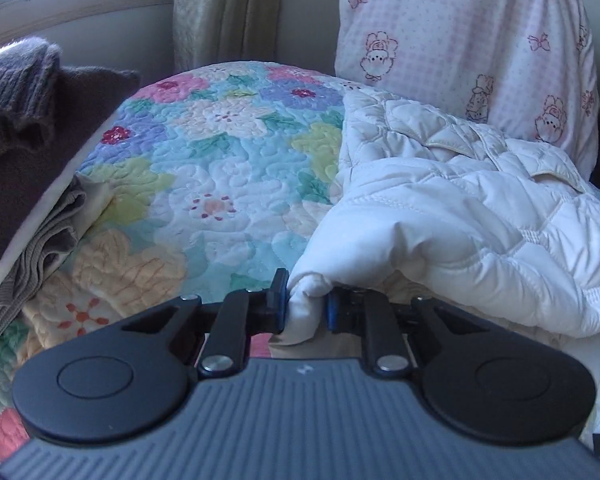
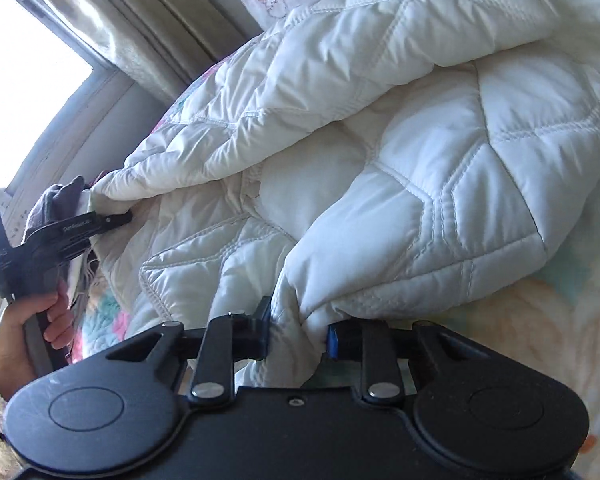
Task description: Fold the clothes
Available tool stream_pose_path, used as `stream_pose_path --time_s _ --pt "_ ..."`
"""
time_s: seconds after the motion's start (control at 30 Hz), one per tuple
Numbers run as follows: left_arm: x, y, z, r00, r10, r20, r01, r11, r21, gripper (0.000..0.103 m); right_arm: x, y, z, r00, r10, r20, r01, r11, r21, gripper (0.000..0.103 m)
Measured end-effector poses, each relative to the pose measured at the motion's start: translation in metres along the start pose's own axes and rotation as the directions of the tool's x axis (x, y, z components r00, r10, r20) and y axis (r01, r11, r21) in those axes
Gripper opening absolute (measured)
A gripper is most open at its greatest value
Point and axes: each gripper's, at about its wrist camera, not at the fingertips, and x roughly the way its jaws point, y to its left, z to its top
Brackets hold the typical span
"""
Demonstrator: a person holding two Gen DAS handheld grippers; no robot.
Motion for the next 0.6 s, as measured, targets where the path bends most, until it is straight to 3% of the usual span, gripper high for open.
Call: stream_pose_path --time_s 0.1,0.17,0.23,0.33,0.5,0.6 --pt "-0.004 0.023 0.0 0.999 0.019 -0.031 -0.021 0.999 -0.042 0.019 0.019 0.032 -0.005 0.999 0.035 -0.007 -0.035 0.997 -0.065 0.03" --pt "-0.019 0.031 0.003 1.0 0.015 -0.006 -0.015 0.999 -0.043 0.019 0.034 0.05 -0.008 1.0 0.024 -0.016 -0.026 0.994 -0.109 0.03" --pt "-0.04 0.037 0.006 0.998 -0.064 0.019 0.065 0.996 -0.064 0.021 0.047 0.056 -0.005 0.997 0.069 -0.03 -0.071 0.994 -0.079 0.03" --pt "-0.064 0.038 0.004 0.977 -0.208 0.048 0.211 0.972 -0.101 0.026 0.056 0.064 -0.002 0.993 0.11 -0.052 -0.113 0.992 -0.053 0.029" --pt "-0.067 -0.007 -0.009 0.955 -0.295 0.004 0.295 0.955 0.025 0.026 0.05 0.049 -0.005 0.99 0.12 -0.076 -0.12 0.993 0.013 0.035" --pt "-0.071 -0.046 -0.019 0.93 -0.366 -0.024 0.366 0.925 0.104 0.028 0.039 0.029 -0.008 0.984 0.157 -0.086 -0.15 0.985 0.085 0.043"
